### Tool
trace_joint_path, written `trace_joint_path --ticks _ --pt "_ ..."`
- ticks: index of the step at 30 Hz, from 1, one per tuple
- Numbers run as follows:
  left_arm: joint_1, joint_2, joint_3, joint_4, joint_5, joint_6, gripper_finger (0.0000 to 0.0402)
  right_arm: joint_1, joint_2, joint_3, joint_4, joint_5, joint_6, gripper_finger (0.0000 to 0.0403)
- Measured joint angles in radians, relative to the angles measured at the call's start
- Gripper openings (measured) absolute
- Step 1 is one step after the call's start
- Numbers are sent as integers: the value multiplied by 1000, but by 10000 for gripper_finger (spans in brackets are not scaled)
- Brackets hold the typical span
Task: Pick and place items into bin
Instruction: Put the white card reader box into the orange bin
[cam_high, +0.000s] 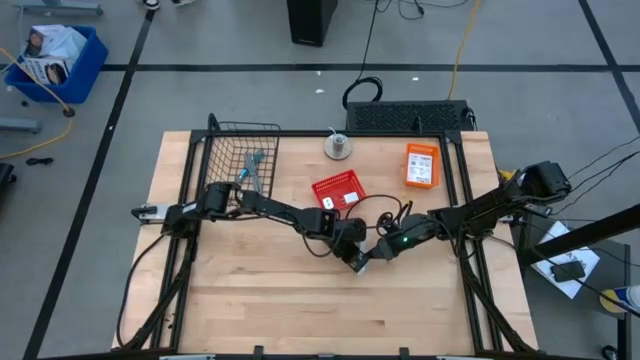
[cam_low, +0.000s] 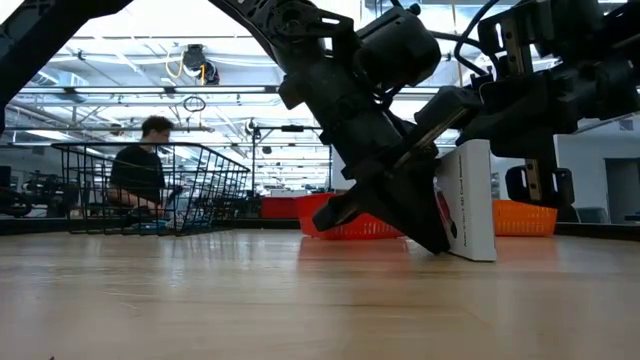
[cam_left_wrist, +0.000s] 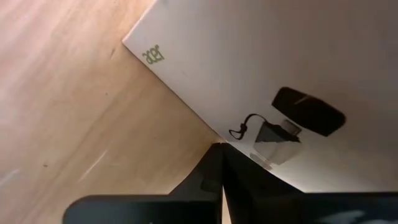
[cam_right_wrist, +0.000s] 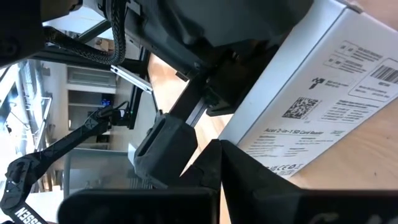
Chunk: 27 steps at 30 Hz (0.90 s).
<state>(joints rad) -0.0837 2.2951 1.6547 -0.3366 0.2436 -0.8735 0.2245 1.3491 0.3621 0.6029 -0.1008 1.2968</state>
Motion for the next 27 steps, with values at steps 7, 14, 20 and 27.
trace_joint_path --ticks 7,14,20,27 --pt "-1 0 0 -1 13 4 10 0 0 -1 2 0 0 0" --pt "-3 -16 -1 -47 44 29 14 0 1 -2 -6 0 0 0" --pt "-3 -100 -2 -226 -29 97 18 0 1 -2 -7 0 3 0" --pt "-4 -274 -2 -319 -138 125 10 0 1 -3 -7 -1 3 0"
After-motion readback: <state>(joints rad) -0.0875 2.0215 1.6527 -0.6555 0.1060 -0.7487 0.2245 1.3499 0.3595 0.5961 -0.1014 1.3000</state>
